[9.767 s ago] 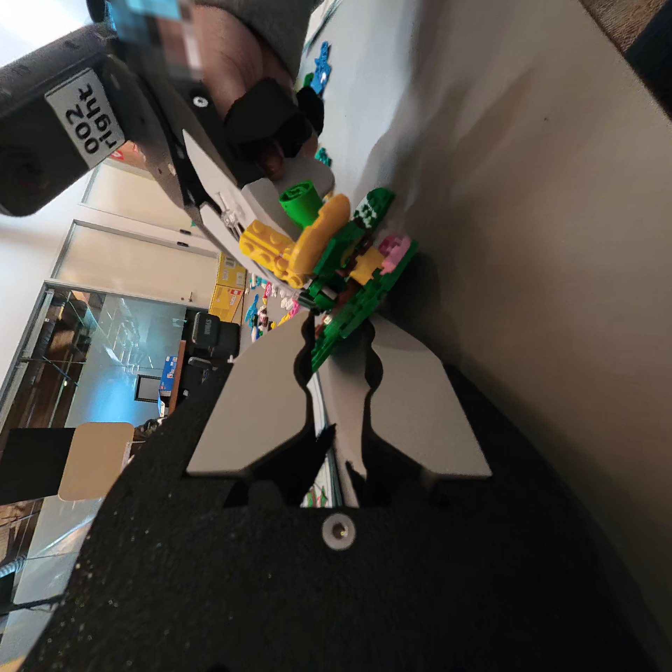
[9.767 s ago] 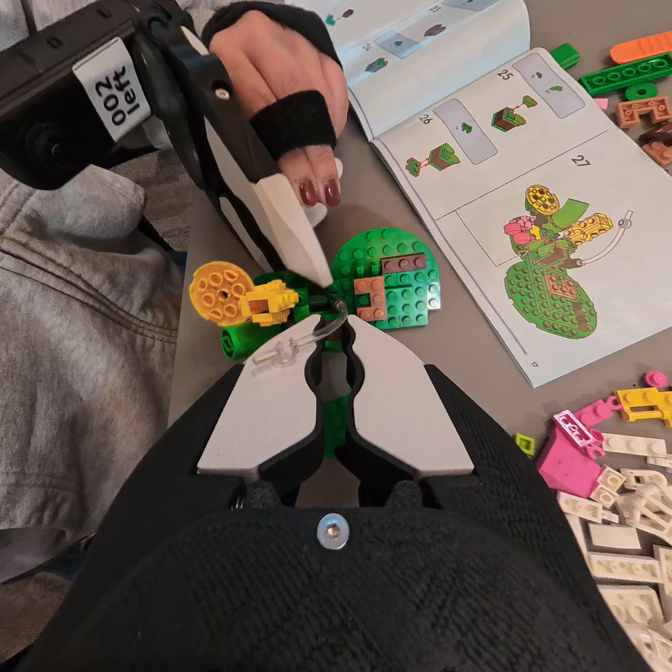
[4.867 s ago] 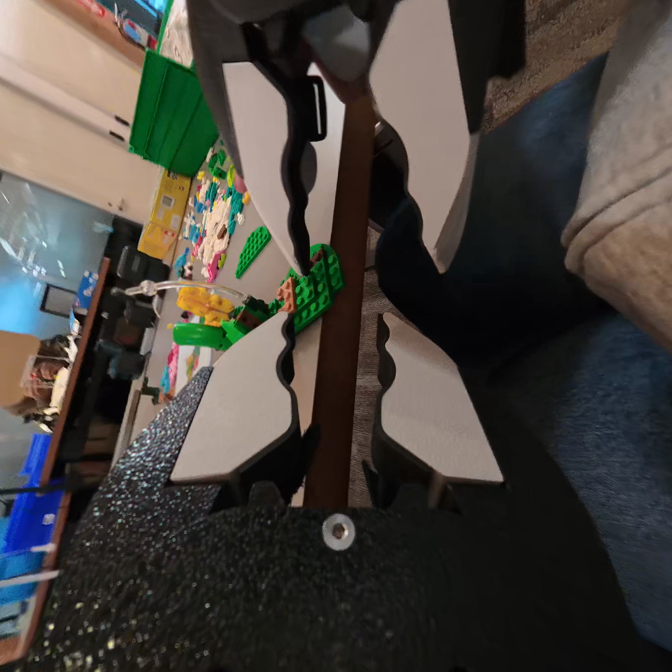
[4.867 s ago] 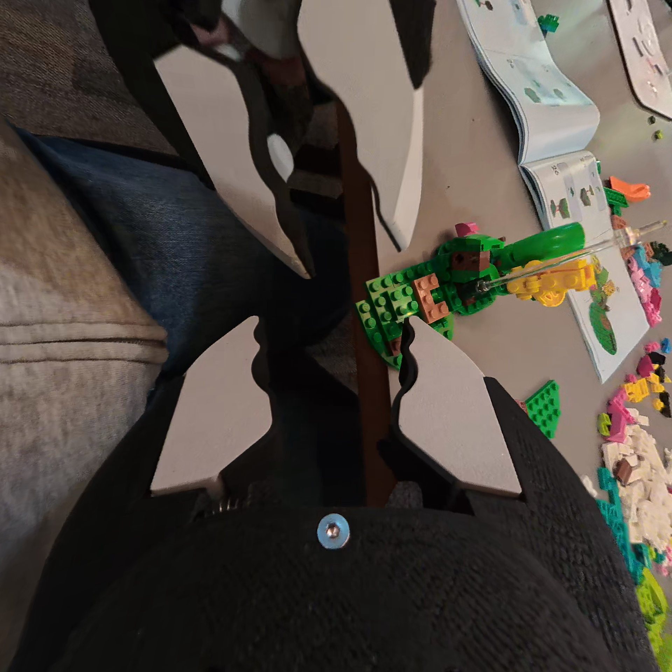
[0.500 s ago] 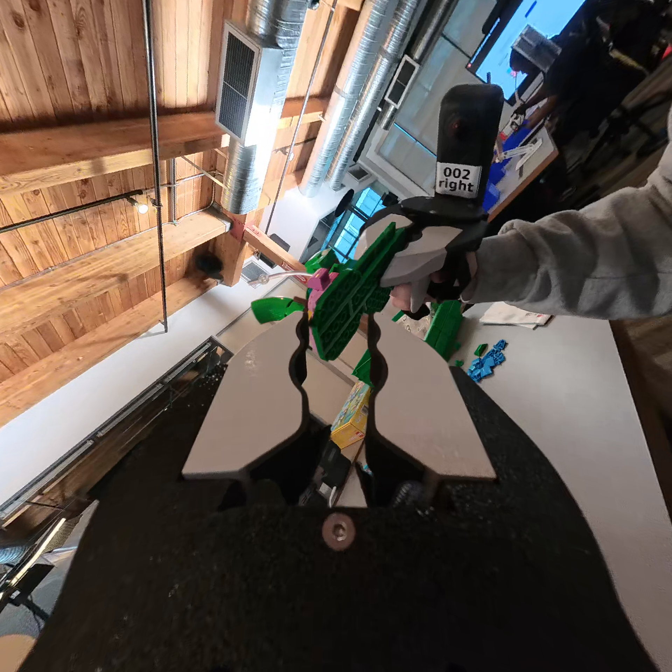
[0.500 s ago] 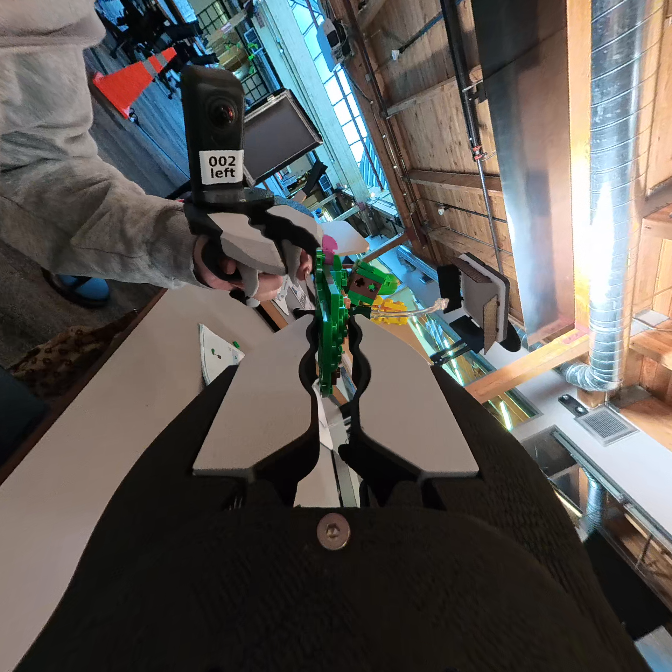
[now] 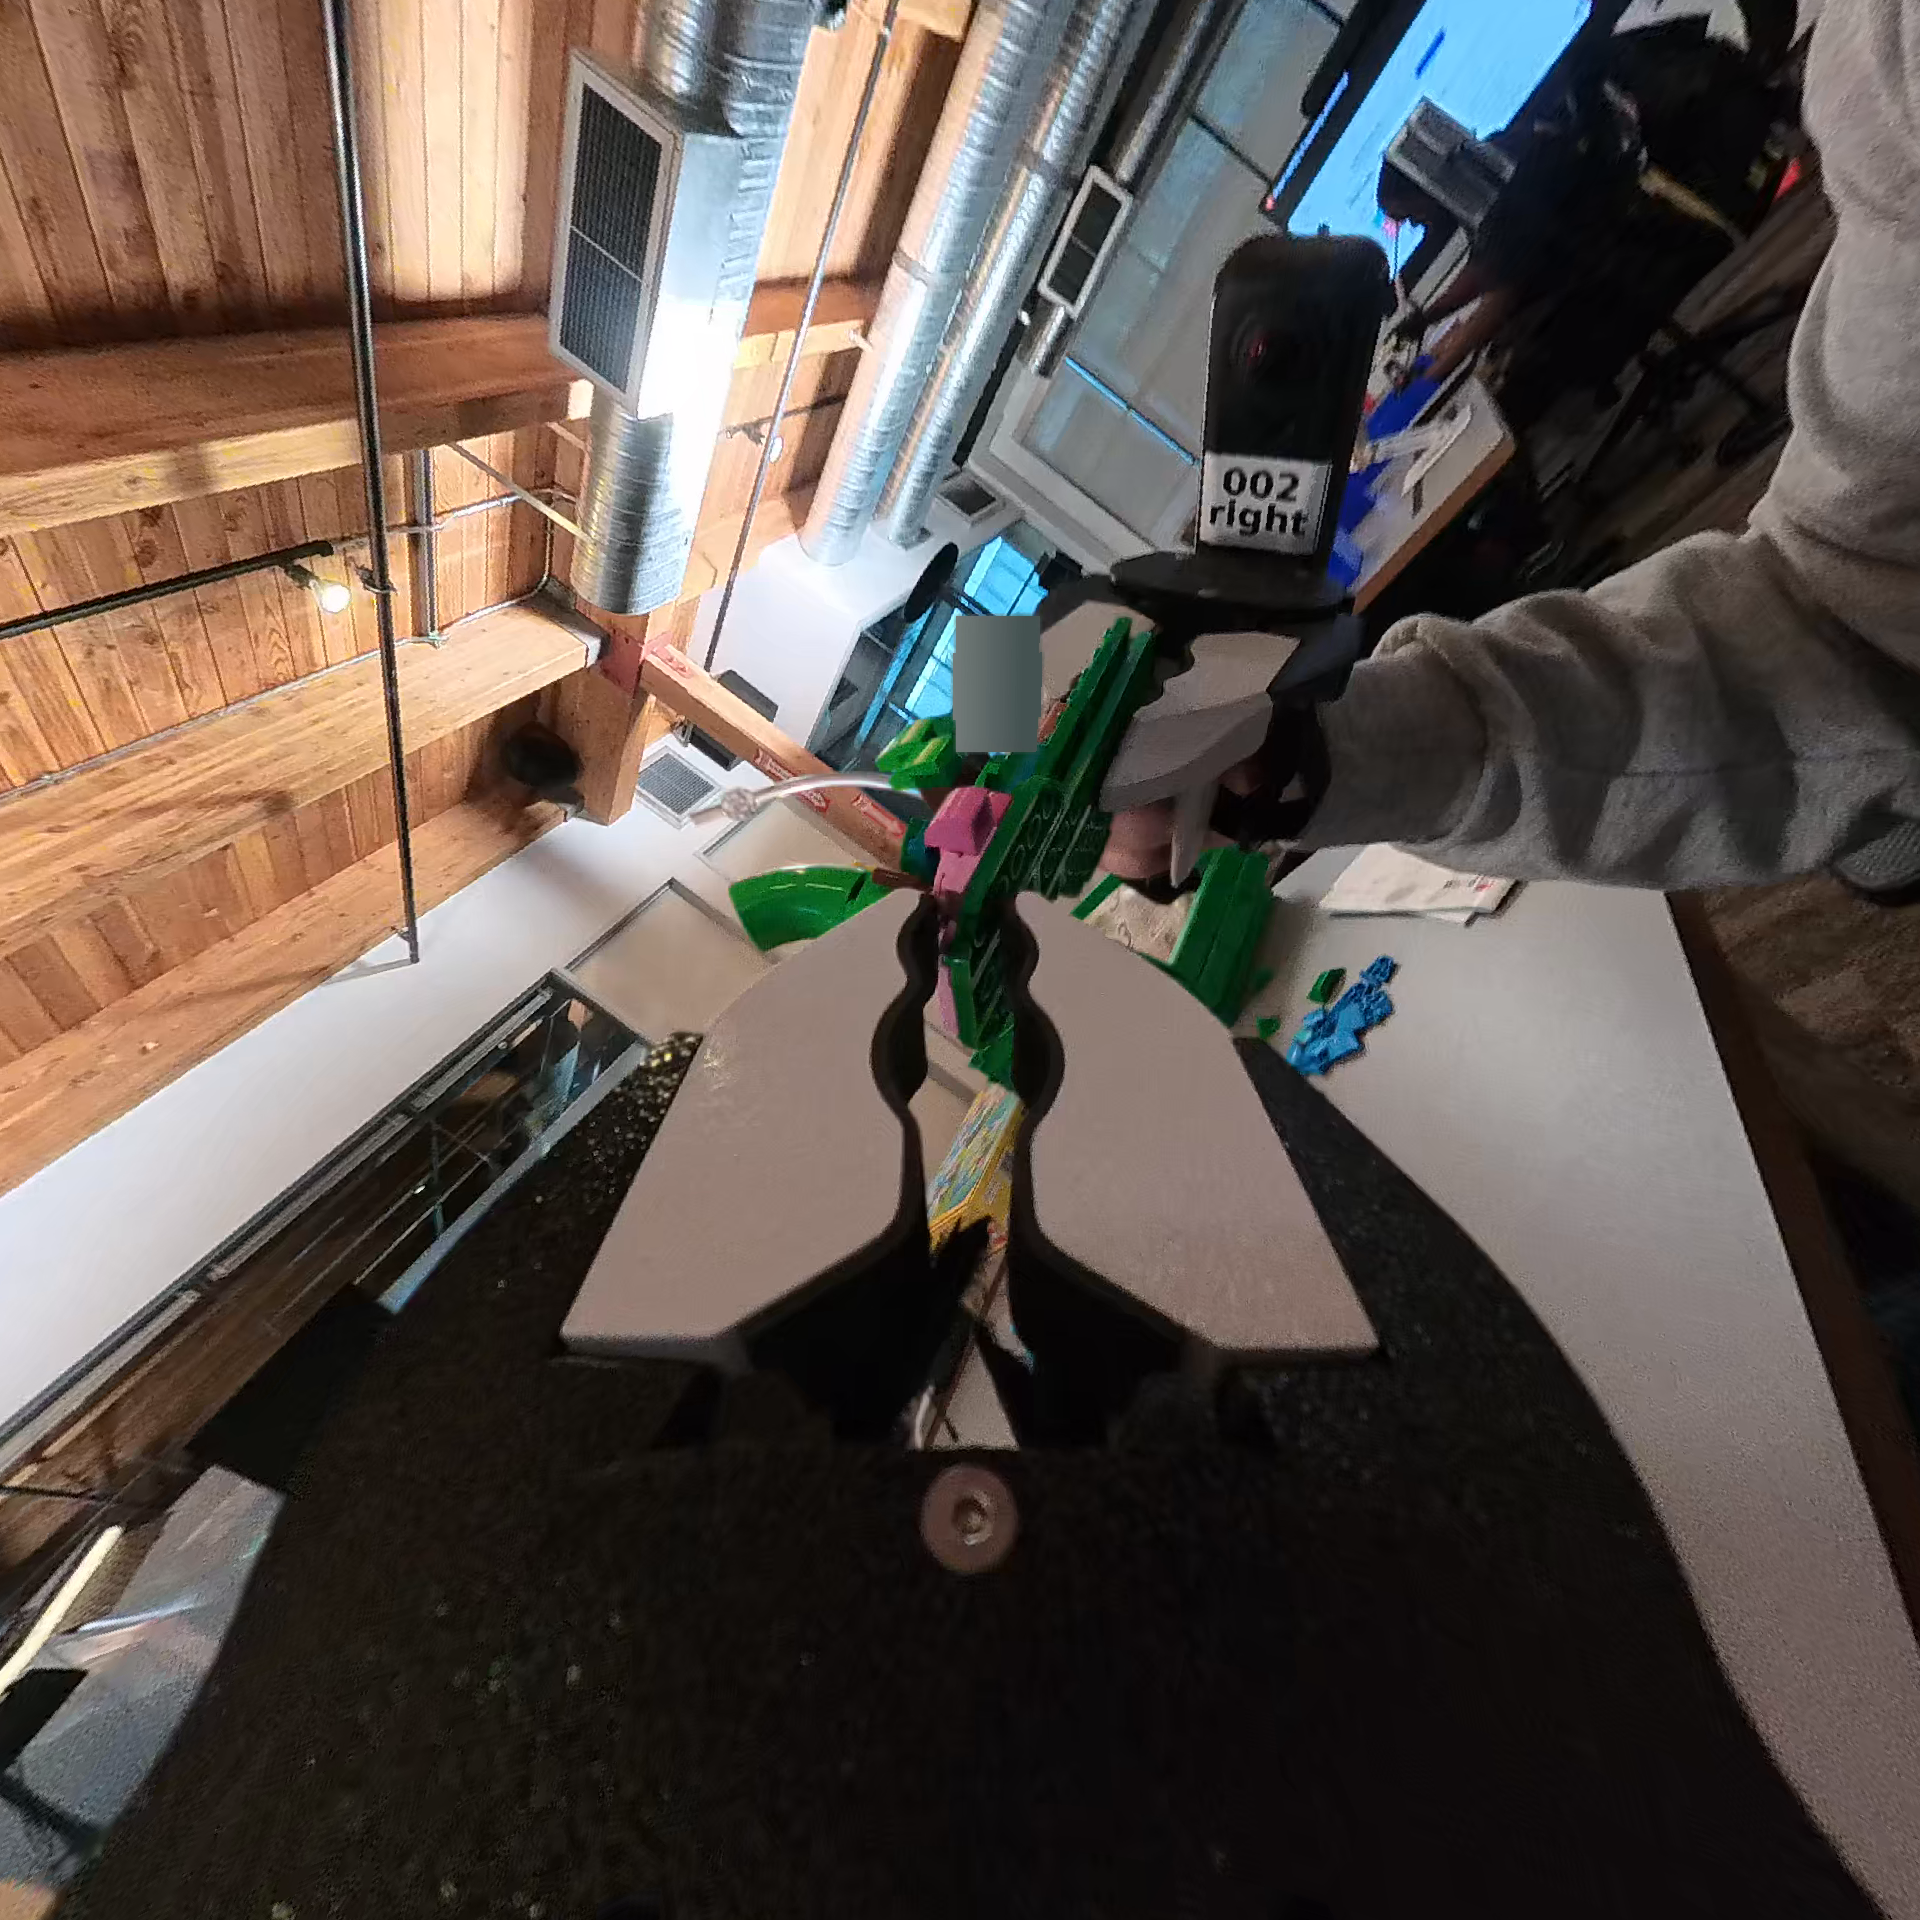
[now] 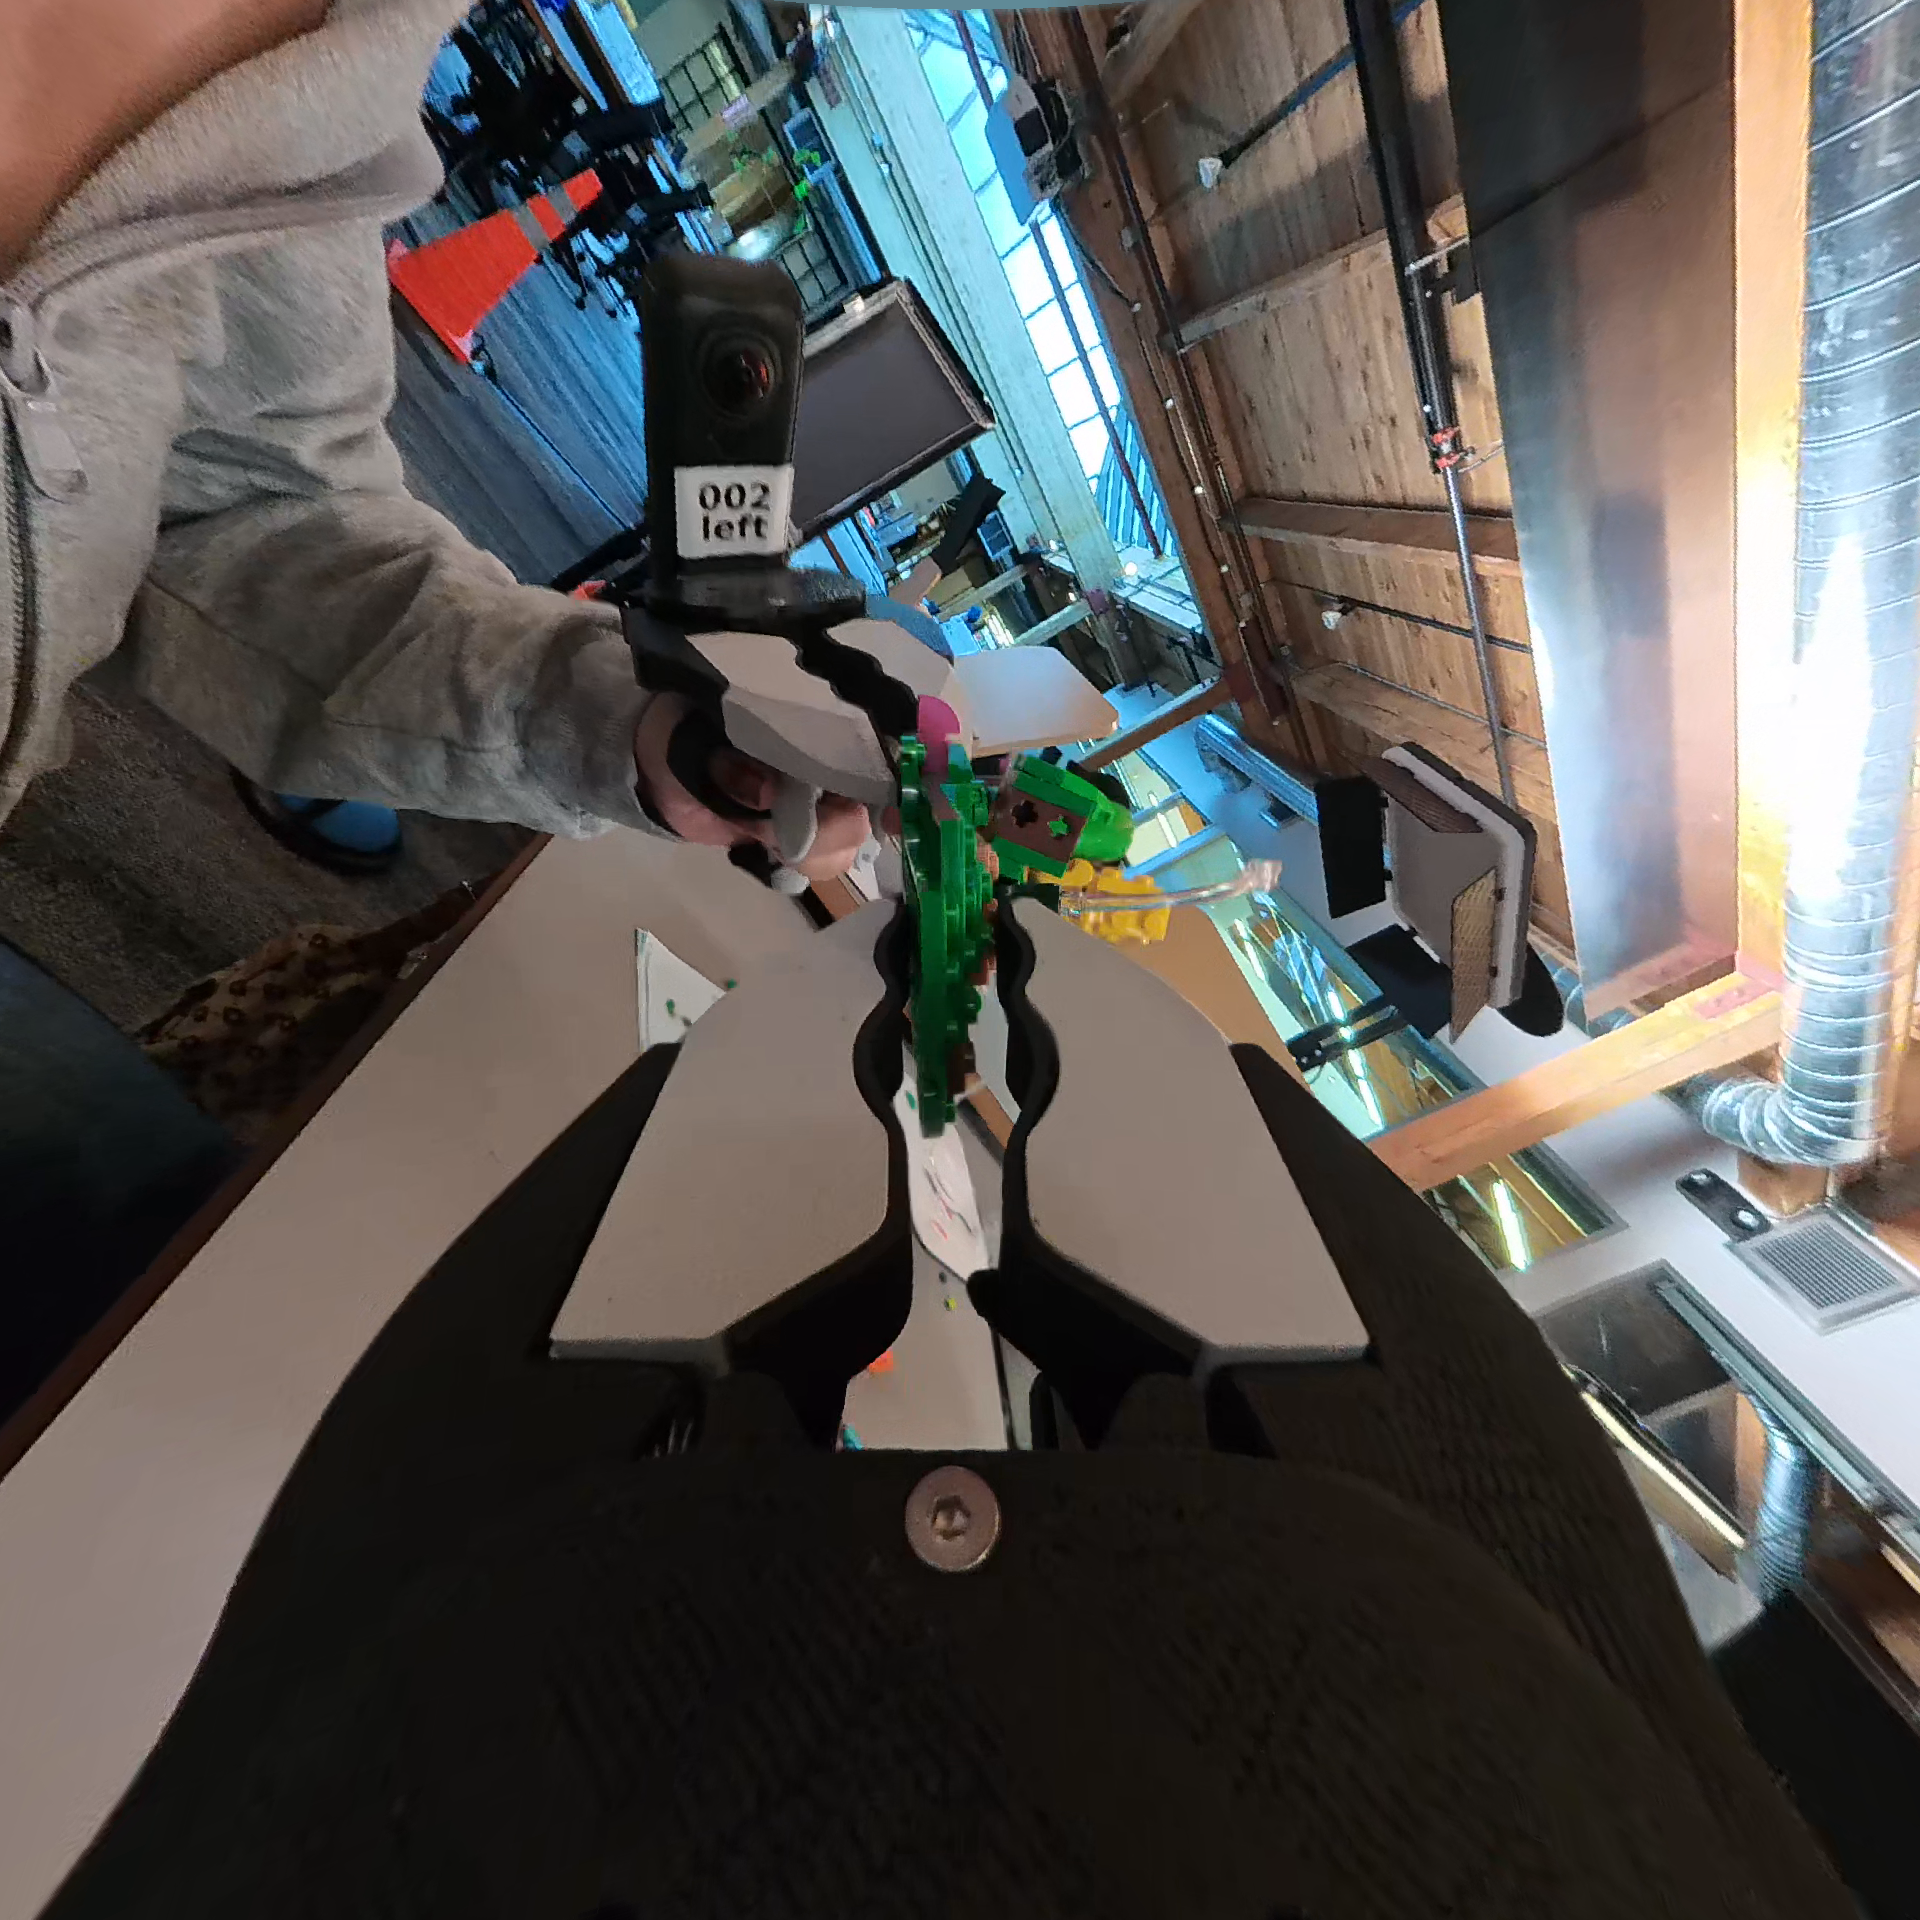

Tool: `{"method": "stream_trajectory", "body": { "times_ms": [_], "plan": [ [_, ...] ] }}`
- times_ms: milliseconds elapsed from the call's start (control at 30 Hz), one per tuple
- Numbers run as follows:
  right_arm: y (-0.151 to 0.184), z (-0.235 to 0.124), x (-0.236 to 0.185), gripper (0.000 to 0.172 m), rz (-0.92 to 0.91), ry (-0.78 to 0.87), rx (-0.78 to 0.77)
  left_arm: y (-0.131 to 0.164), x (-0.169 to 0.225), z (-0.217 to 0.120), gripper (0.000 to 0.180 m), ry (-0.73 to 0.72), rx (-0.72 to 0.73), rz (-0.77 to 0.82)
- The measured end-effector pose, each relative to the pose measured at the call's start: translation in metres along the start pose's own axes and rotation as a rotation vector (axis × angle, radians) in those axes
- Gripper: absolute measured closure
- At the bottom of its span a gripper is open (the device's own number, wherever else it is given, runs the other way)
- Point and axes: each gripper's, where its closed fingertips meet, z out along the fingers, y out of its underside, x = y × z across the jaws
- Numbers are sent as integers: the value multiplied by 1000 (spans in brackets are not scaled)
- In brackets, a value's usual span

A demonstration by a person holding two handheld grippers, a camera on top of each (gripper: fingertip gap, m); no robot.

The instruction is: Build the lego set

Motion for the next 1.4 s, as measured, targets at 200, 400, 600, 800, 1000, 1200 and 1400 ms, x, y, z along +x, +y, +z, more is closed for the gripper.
{"method": "stream_trajectory", "body": {
  "times_ms": [200,400,600,800,1000,1200,1400],
  "plan": [
    [15,-1,7,157,-30,49,-98,7,1,5,171,-28,-148,154],
    [23,-3,12,147,-87,89,-171,9,3,7,171,-29,-239,218],
    [15,0,6,133,-48,50,-138,10,12,9,172,26,-233,233],
    [7,6,-5,129,3,-17,-95,7,22,8,172,74,-186,279],
    [5,8,-11,132,-13,-44,-105,4,27,9,172,93,-166,307],
    [6,7,-12,133,-11,-56,-118,5,29,9,172,100,-160,298],
    [6,6,-13,134,22,-74,-125,4,29,9,172,103,-152,294]
  ]
}}
